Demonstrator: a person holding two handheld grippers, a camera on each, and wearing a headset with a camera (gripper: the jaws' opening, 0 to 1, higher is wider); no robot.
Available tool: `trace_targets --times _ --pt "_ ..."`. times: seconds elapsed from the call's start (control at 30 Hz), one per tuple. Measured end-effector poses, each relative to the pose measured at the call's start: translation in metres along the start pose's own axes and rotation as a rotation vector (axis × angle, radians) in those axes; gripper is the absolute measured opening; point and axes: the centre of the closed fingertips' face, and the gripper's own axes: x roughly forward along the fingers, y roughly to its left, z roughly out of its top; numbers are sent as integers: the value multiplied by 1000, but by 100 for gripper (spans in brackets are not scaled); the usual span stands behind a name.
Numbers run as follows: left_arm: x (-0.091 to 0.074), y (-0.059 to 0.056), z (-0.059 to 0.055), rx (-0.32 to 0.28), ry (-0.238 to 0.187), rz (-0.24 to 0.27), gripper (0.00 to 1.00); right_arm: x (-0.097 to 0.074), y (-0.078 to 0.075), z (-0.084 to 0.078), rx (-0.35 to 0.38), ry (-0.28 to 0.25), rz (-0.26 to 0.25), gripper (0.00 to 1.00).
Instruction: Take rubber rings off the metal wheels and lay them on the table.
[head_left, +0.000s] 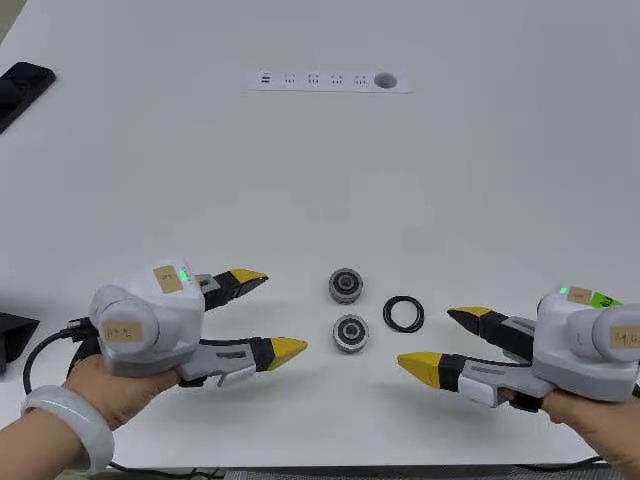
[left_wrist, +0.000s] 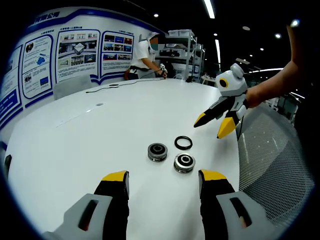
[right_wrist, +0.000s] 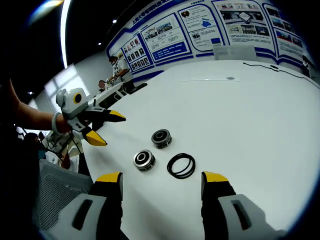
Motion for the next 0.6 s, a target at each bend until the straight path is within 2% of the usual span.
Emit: trace_targets --times 0.2,0.6 --pt "-7 -8 -4 -5 0 21 59 -7 1 -3 -37 3 -30 68" --pt "-21 -13 -14 -34 -12 60 61 -14 8 -14 -92 23 -70 74"
